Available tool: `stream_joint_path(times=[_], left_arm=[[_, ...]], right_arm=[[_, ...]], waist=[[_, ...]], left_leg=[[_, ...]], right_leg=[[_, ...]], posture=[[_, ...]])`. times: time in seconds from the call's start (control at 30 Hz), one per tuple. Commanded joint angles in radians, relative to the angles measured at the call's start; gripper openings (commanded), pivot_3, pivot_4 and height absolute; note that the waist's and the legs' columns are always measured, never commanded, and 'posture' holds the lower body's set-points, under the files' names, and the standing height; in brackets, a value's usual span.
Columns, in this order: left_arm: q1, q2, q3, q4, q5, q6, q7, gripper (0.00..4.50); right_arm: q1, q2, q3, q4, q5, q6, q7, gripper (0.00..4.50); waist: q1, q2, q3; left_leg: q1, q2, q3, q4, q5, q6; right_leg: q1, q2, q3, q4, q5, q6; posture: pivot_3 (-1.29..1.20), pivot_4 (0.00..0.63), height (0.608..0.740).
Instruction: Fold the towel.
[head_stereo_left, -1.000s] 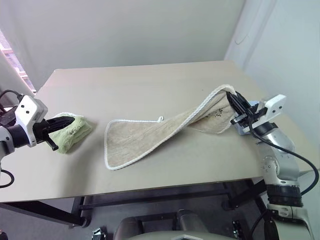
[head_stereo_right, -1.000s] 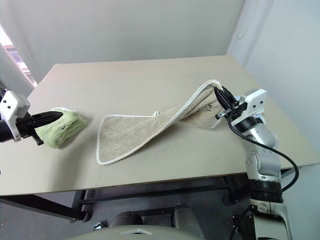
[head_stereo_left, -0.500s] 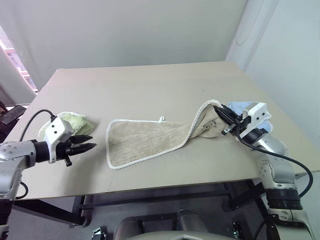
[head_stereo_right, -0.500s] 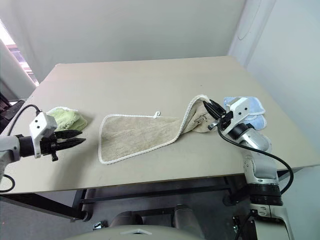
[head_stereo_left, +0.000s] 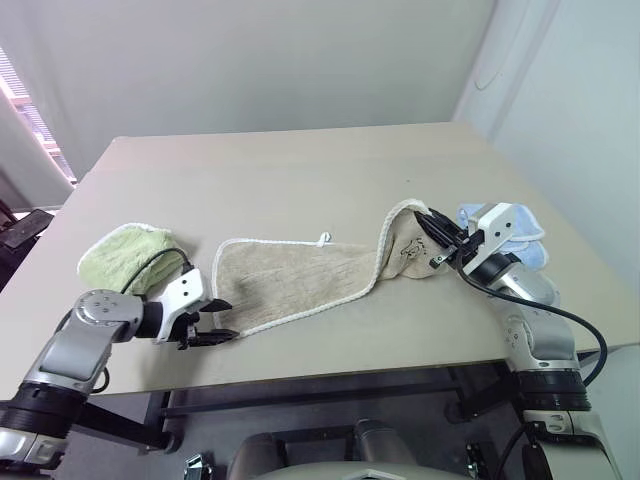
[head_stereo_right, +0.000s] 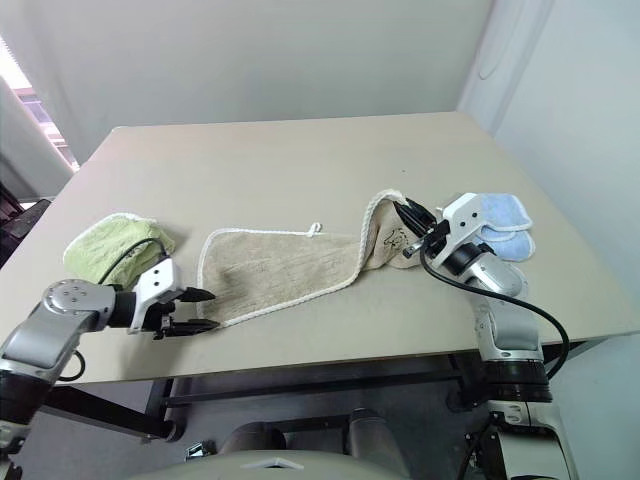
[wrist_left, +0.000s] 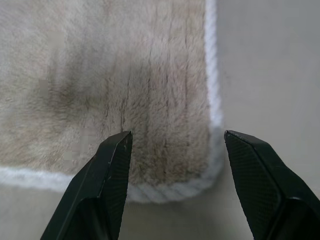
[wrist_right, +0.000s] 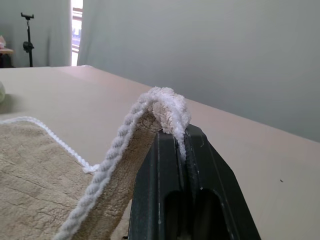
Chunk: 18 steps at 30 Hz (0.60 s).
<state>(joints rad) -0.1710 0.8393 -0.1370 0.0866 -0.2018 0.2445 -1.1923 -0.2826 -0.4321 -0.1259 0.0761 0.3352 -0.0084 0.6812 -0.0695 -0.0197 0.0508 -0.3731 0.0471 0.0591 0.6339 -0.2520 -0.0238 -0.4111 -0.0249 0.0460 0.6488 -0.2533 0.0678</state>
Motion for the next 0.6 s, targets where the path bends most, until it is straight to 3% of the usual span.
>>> stream_joint_path(times=[0.03,0.27,0.3,0.4,0.6], left_arm=[[-0.023,0.01,-0.028,0.015,0.043,-0.039,-0.021,3.08],[-0.057,0.001,-0.085,0.098,0.107,-0.06,-0.038,3.08],[-0.062,0.0,-0.086,0.1,0.105,-0.058,-0.043,2.92],[-0.066,0.005,-0.093,0.105,0.106,-0.066,-0.064,2.28],[-0.06,0.02,-0.073,0.106,0.094,-0.071,-0.077,0.15]], right_arm=[[-0.012,-0.001,-0.01,-0.032,0.002,0.0,-0.01,0.0],[-0.02,-0.004,-0.012,-0.033,-0.008,0.045,-0.043,0.0],[-0.017,-0.005,-0.011,-0.04,-0.006,0.052,-0.043,0.0],[-0.009,-0.013,-0.009,-0.05,-0.01,0.076,-0.048,0.0],[0.021,-0.045,-0.015,-0.075,-0.009,0.128,-0.038,0.0]], waist=[[0.001,0.0,0.0],[0.001,0.003,-0.002],[0.001,0.003,-0.002],[0.0,0.006,-0.004],[0.0,0.006,-0.004]], left_leg=[[0.0,0.0,0.0,0.0,0.0,0.0],[0.002,0.0,0.0,0.0,0.0,0.0],[0.002,0.0,0.0,0.0,0.0,0.0],[0.003,0.0,-0.001,0.0,0.0,0.0],[0.003,0.0,-0.002,0.0,0.0,0.0]], right_leg=[[0.0,0.0,0.0,0.0,0.0,0.0],[0.002,0.0,0.0,0.0,0.0,0.0],[0.002,0.0,0.0,0.0,0.0,0.0],[0.002,0.0,0.0,0.001,0.0,0.0],[0.003,0.0,0.0,0.001,-0.002,0.003]], posture=[[0.0,0.0,0.729],[0.0,0.0,0.729],[0.0,0.0,0.729],[0.0,0.0,0.729],[0.0,0.0,0.729]])
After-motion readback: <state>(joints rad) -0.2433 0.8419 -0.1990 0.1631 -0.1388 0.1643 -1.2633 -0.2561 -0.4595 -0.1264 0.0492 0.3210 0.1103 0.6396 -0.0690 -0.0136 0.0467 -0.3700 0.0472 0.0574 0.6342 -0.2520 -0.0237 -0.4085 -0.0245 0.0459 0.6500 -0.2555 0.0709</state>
